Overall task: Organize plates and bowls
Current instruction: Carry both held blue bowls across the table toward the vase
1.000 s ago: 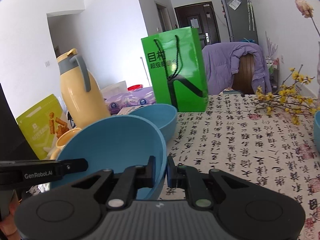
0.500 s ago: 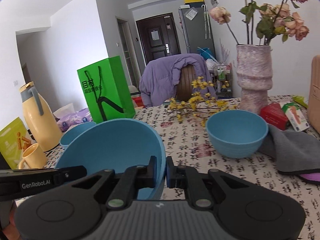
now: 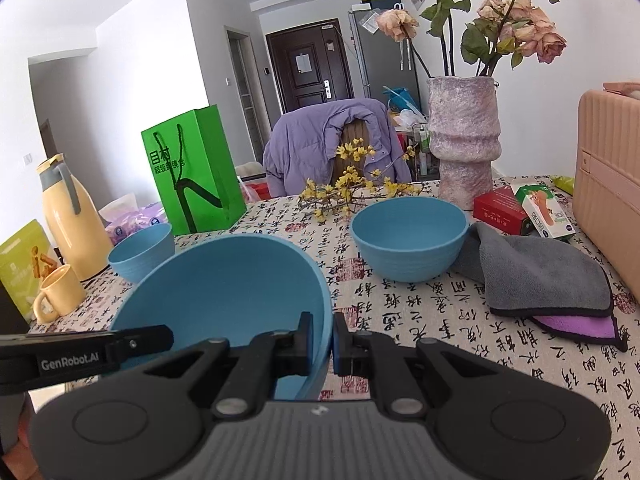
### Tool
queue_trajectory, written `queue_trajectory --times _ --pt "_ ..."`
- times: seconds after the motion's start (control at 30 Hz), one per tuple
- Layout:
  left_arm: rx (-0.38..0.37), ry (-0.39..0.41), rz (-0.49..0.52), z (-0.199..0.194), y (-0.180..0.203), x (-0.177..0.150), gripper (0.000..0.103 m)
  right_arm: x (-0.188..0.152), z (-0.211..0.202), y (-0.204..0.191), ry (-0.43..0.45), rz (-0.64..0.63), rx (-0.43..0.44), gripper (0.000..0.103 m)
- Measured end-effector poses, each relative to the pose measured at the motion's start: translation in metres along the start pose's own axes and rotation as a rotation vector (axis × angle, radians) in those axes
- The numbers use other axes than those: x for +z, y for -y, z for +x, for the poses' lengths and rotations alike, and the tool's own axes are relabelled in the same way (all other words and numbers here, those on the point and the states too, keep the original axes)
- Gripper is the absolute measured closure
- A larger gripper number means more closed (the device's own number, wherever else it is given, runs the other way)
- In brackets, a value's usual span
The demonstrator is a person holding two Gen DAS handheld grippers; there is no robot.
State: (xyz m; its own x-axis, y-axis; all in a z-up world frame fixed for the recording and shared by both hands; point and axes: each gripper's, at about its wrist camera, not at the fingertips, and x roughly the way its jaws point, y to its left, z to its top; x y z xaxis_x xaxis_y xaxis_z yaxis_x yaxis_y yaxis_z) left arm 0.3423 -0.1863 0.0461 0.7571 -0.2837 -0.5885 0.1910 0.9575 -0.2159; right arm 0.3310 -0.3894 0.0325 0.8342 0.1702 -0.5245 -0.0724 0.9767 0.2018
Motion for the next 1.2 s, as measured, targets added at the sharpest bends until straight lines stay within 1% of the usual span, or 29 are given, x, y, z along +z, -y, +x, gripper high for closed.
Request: queue_trajectory --times 0.13,0.33,0.57,0.7,0.8,0.97,1.07,1.1,1.17,1.2 --pt "0.019 -0.006 -0.026 -0.016 -0.008 -0.025 0.092 -0.020 -0.011 -0.006 -0.014 0.006 0.019 0.094" --pt "0.042 -0.008 -0.060 -0.048 -0.024 -0.064 0.092 -0.060 -0.034 -0.025 -0.040 -0.007 0.040 0.094" --pt "0.075 -0.019 -0.070 -0.084 -0.038 -0.107 0.093 -0.101 -0.068 -0.048 -0.058 0.006 0.072 0.094" --pt "0.102 -0.002 -0.067 -0.095 -0.046 -0.116 0.093 -0.113 -0.072 -0.058 -0.077 0.002 0.088 0.094" --pt "0.110 0.009 -0.073 -0.098 -0.052 -0.117 0.093 -0.118 -0.069 -0.066 -0.089 -0.005 0.097 0.094" --pt "0.106 -0.014 -0.089 -0.089 -0.063 -0.120 0.093 -0.122 -0.060 -0.071 -0.106 0.000 0.093 0.094" --pt "0.107 -0.015 -0.091 -0.084 -0.066 -0.121 0.093 -0.123 -0.057 -0.071 -0.103 0.019 0.106 0.092" --pt "0.101 -0.011 -0.094 -0.084 -0.067 -0.122 0.092 -0.122 -0.056 -0.072 -0.103 0.021 0.107 0.089" --pt "0.100 -0.002 -0.094 -0.085 -0.068 -0.122 0.087 -0.122 -0.055 -0.072 -0.102 0.022 0.104 0.088" --pt "0.099 0.005 -0.090 -0.086 -0.068 -0.122 0.077 -0.121 -0.055 -0.072 -0.096 0.022 0.103 0.086"
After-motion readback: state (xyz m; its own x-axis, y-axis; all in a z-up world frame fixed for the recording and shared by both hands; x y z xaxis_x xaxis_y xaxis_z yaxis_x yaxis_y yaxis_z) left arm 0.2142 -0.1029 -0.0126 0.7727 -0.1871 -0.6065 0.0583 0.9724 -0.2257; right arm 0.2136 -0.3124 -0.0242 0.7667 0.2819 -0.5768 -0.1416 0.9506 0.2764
